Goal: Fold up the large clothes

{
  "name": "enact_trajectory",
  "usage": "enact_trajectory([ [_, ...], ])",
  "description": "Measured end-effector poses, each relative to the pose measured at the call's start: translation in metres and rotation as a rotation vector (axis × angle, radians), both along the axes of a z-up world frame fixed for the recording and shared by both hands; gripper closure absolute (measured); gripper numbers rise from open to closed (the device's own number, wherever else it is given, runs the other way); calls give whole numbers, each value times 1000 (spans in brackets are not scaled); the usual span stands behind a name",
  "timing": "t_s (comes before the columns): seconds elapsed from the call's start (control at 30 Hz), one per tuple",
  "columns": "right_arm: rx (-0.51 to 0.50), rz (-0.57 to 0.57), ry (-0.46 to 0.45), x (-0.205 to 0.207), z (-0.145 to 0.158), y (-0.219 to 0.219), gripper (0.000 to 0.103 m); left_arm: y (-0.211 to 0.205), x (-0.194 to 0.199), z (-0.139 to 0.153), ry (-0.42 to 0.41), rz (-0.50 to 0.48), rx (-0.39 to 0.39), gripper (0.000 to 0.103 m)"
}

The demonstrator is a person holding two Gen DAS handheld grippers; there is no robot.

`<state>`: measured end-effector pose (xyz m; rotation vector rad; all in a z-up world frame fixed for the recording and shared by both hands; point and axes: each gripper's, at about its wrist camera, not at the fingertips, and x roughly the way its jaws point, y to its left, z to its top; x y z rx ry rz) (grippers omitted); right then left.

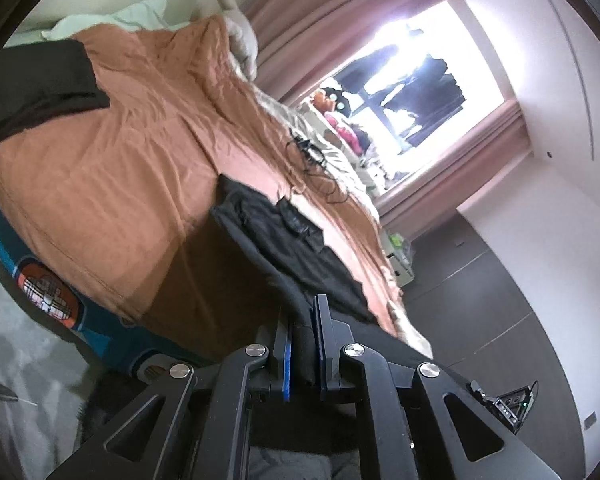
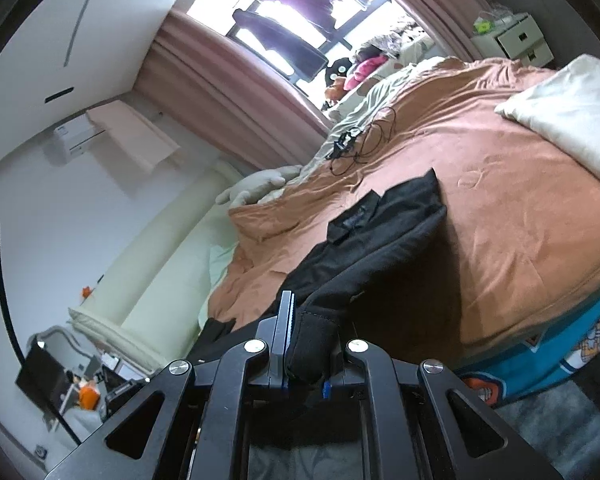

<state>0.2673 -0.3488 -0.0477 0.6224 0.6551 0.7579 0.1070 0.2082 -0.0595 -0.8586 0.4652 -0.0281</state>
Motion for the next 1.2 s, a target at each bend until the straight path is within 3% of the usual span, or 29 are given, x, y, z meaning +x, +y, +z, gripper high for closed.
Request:
enact_trajectory([
  [0.37, -32, 30, -23, -50, 7, -18, 92, -22, -54, 12, -29, 7, 24, 94],
  [0.57, -37, 37, -2, -54, -2, -20, 92, -24, -56, 6, -20, -4, 24, 94],
  [0.87, -38, 18, -69, -19, 30, -8, 92, -4, -25, 25, -44, 25, 25, 94],
  [1.2, -82, -9, -119, 69, 73, 25, 91, 21, 65, 75, -58, 25, 83, 94],
])
